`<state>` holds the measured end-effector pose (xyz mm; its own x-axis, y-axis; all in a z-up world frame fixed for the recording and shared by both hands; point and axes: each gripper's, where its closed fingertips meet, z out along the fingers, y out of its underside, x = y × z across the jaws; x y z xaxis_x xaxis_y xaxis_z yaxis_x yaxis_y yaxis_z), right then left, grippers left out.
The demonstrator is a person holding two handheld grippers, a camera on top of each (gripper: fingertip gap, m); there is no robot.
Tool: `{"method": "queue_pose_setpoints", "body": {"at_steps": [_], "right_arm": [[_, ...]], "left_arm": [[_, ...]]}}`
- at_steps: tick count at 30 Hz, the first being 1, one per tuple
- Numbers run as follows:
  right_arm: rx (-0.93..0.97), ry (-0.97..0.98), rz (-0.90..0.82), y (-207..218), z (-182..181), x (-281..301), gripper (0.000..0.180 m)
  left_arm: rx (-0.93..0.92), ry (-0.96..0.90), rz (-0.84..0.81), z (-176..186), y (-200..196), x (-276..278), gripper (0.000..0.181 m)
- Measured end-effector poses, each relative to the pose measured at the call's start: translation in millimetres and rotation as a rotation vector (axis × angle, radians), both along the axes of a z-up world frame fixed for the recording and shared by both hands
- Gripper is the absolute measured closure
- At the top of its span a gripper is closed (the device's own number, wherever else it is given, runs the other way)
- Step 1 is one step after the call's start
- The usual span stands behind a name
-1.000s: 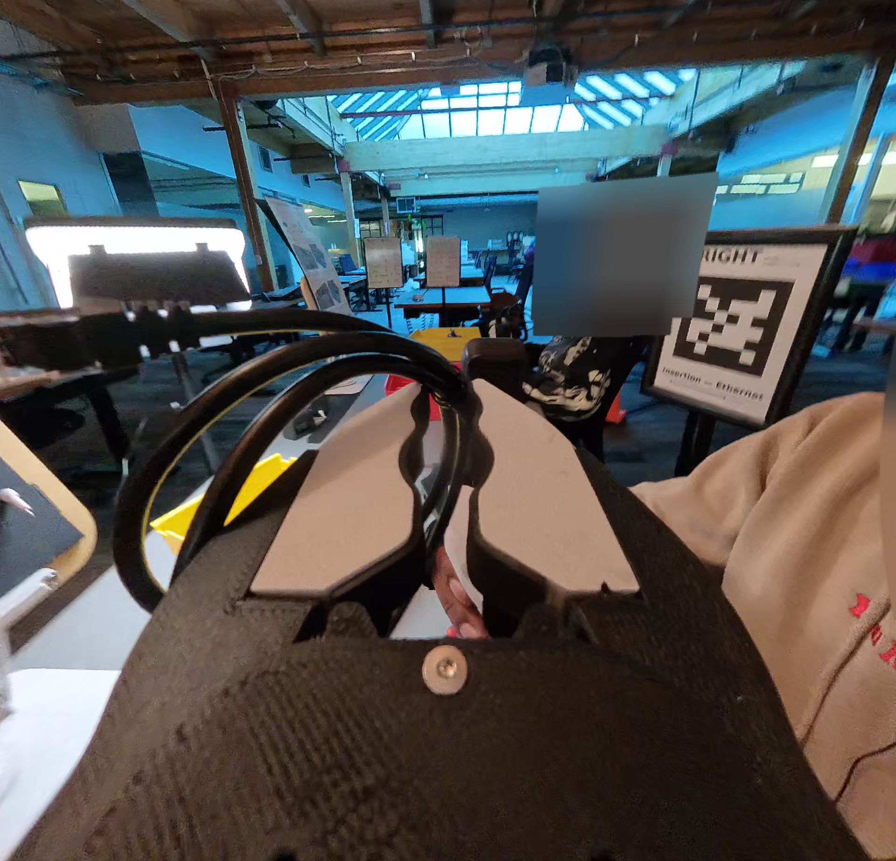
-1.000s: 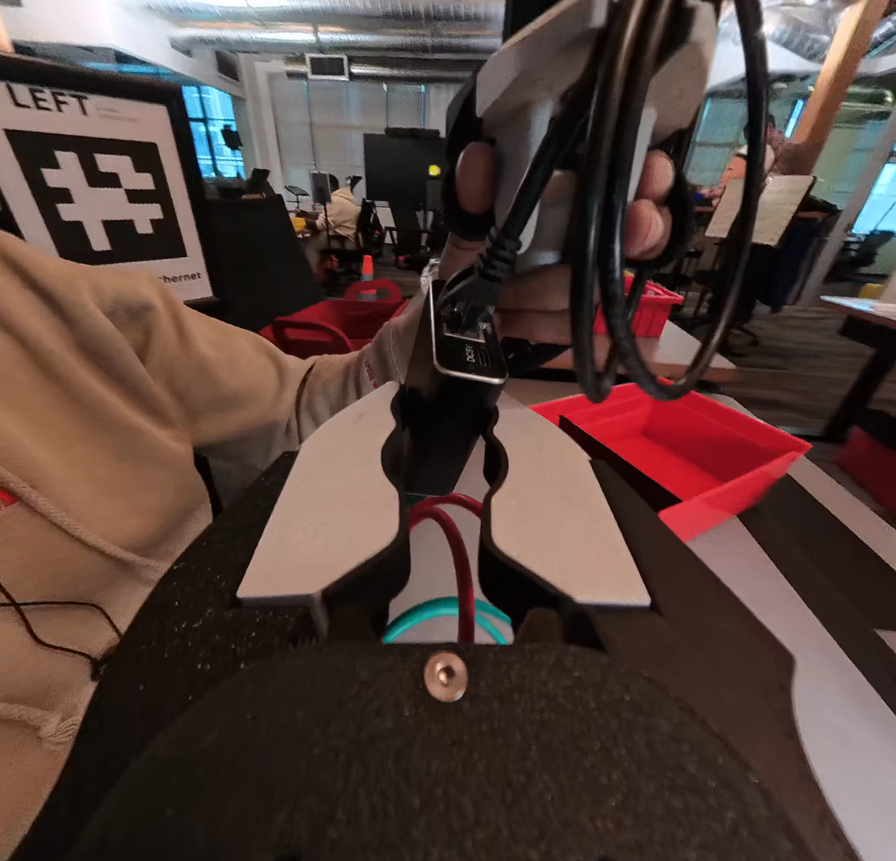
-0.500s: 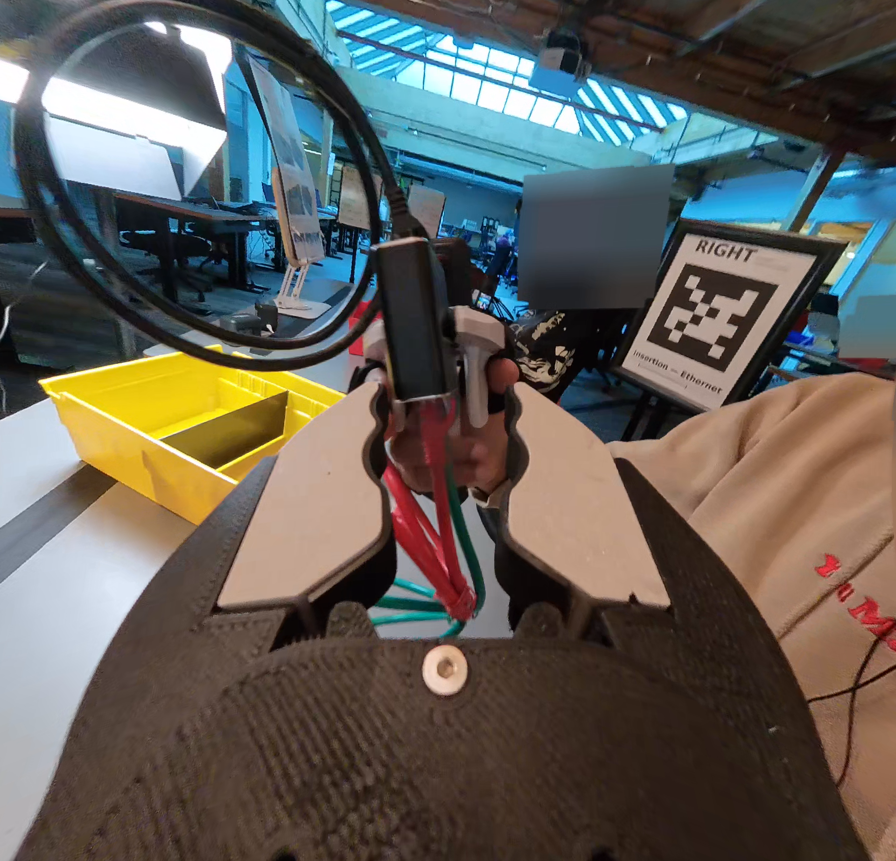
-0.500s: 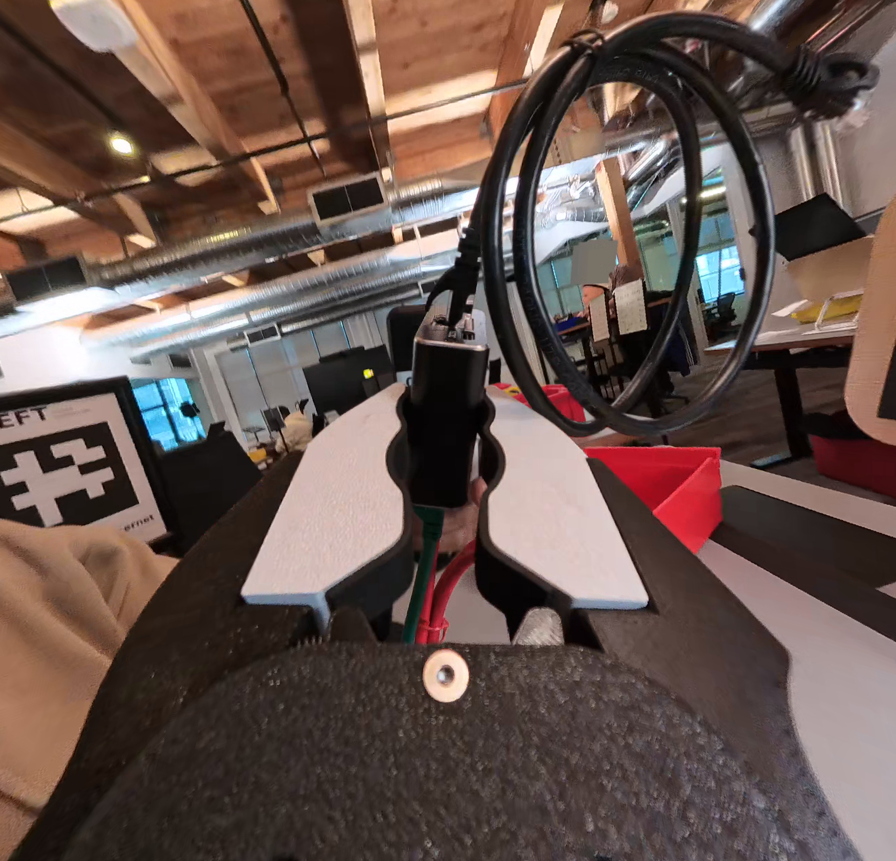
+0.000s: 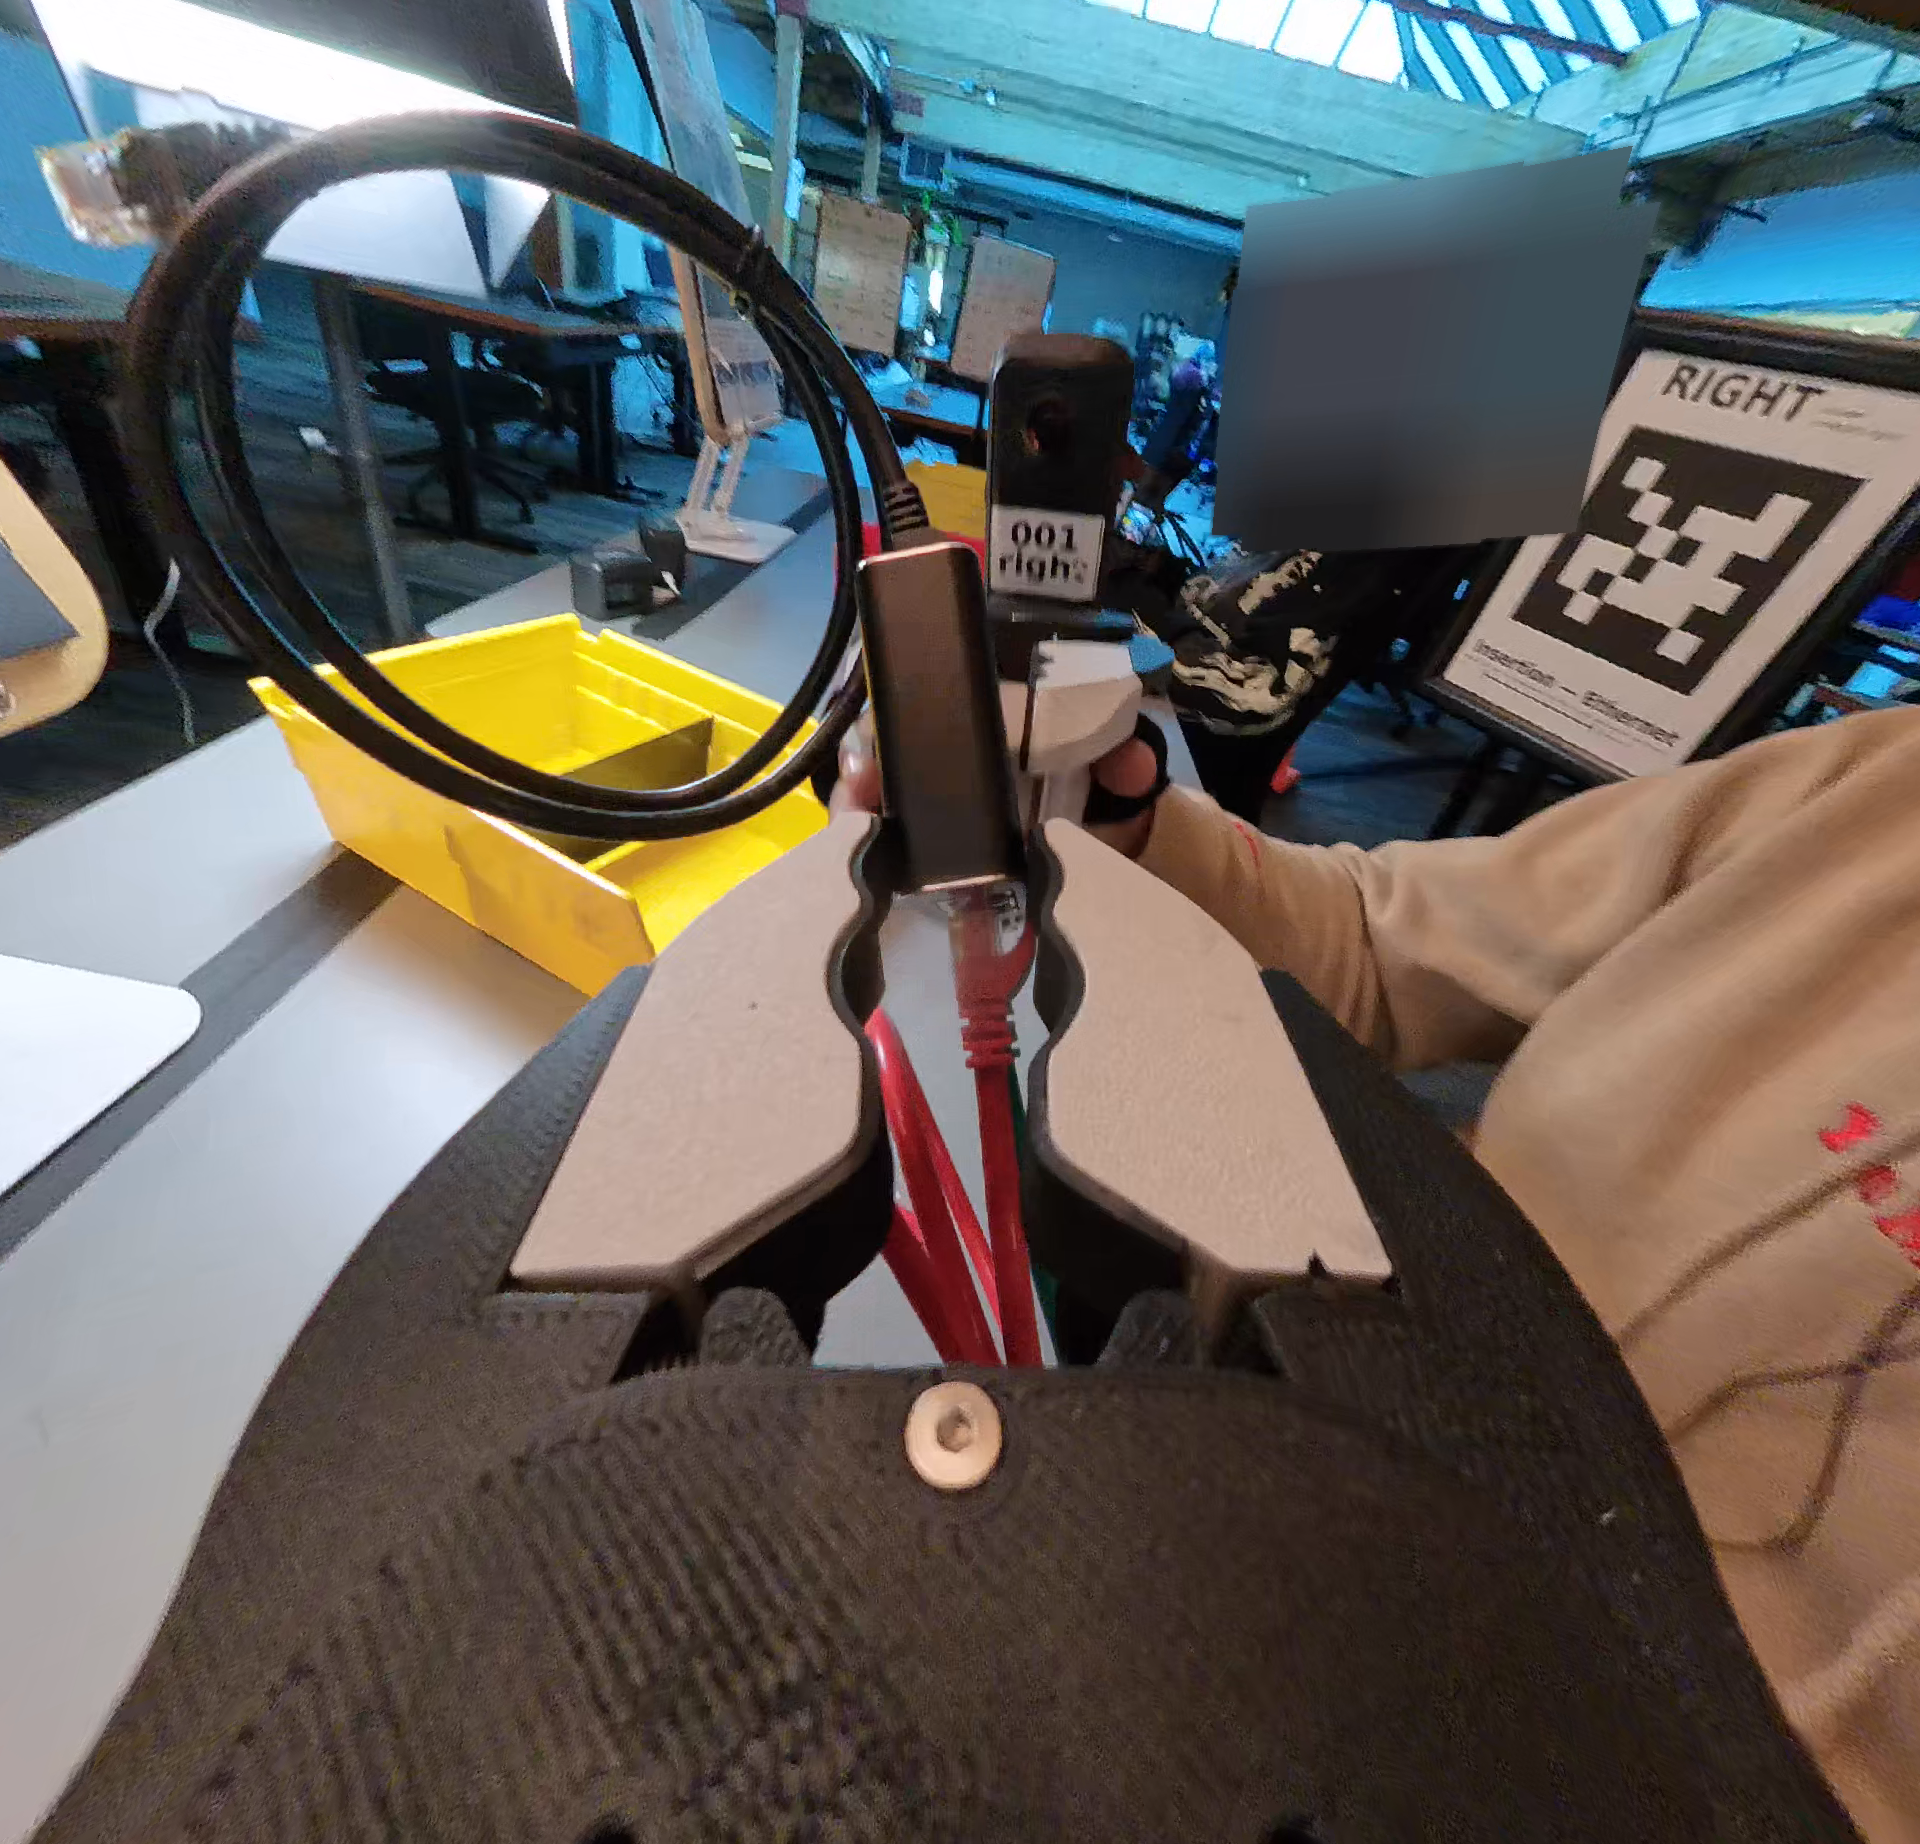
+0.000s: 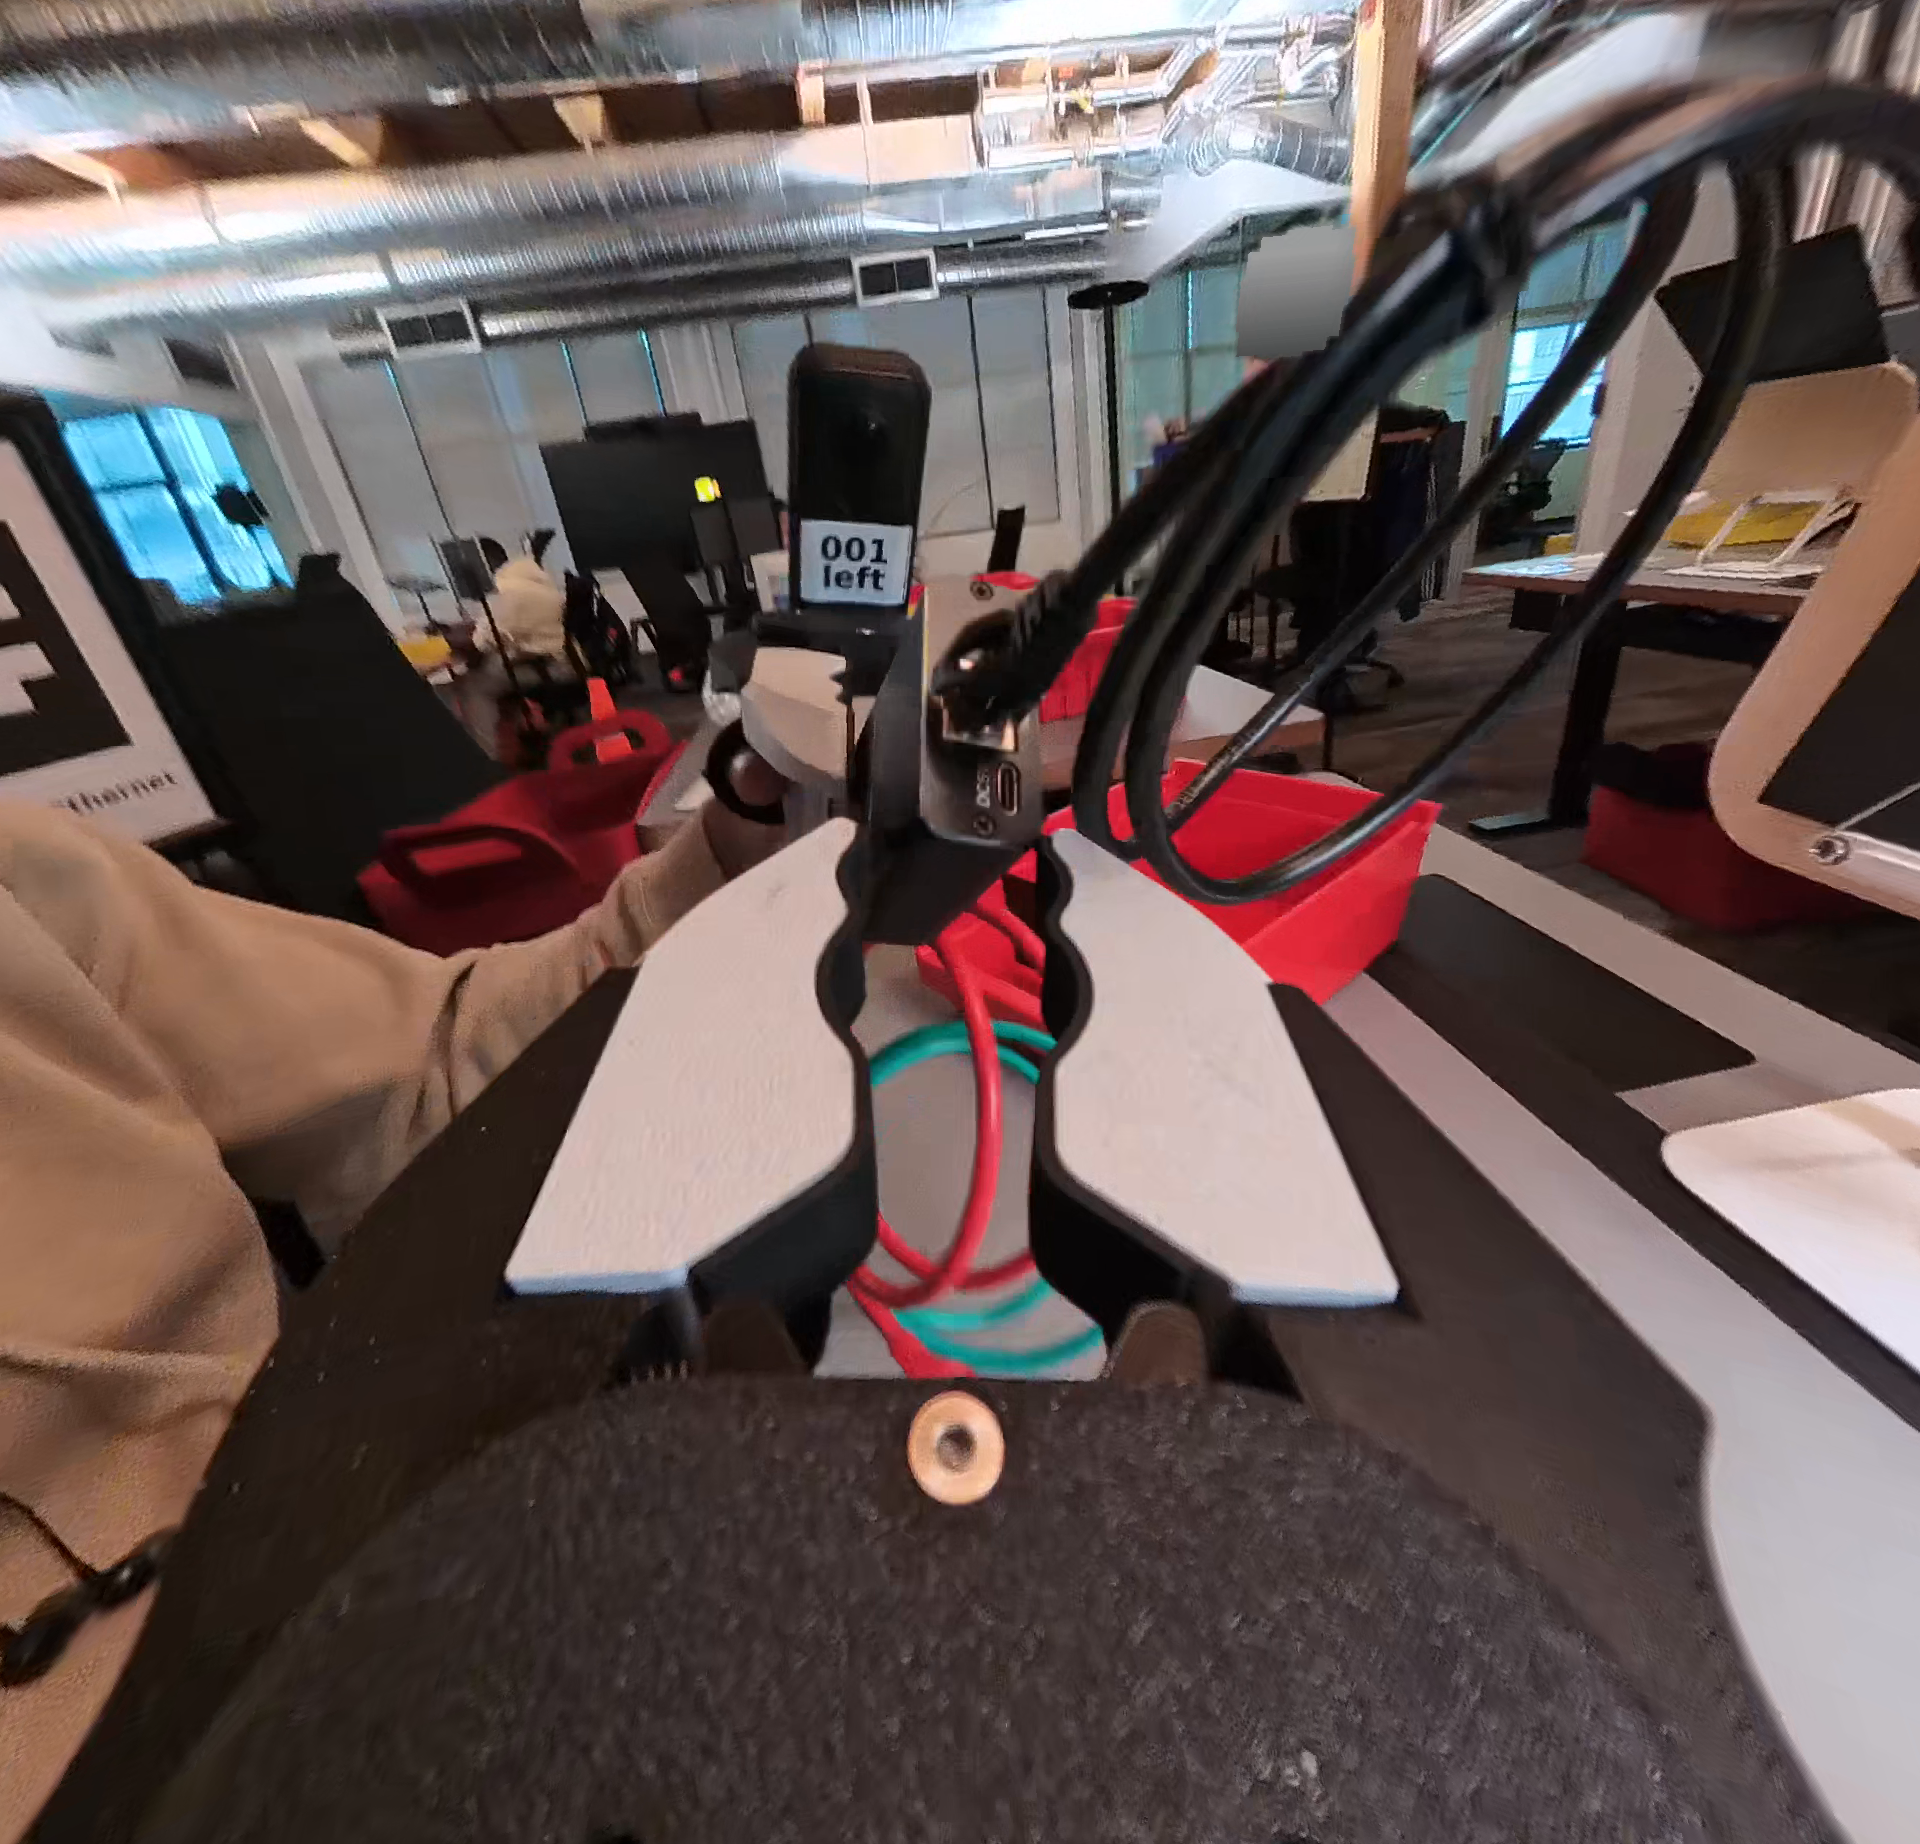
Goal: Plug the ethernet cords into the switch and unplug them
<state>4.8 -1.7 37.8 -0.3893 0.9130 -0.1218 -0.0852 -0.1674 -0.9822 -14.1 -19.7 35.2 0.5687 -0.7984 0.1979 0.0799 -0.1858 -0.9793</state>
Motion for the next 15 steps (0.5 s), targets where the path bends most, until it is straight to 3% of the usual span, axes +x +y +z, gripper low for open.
{"method": "queue_pose_setpoints", "body": {"at_steps": [5, 15], "right_arm": [[0.039, -0.088, 0.055, -14, -13, -3, 0.143], [-0.084, -0.101, 0.112, -16, -22, -10, 0.154]], "left_arm": [[-0.031, 0.062, -0.038, -5, -11, -4, 0.156], [-0.056, 0.086, -0.049, -12, -13, -3, 0.156]]}}
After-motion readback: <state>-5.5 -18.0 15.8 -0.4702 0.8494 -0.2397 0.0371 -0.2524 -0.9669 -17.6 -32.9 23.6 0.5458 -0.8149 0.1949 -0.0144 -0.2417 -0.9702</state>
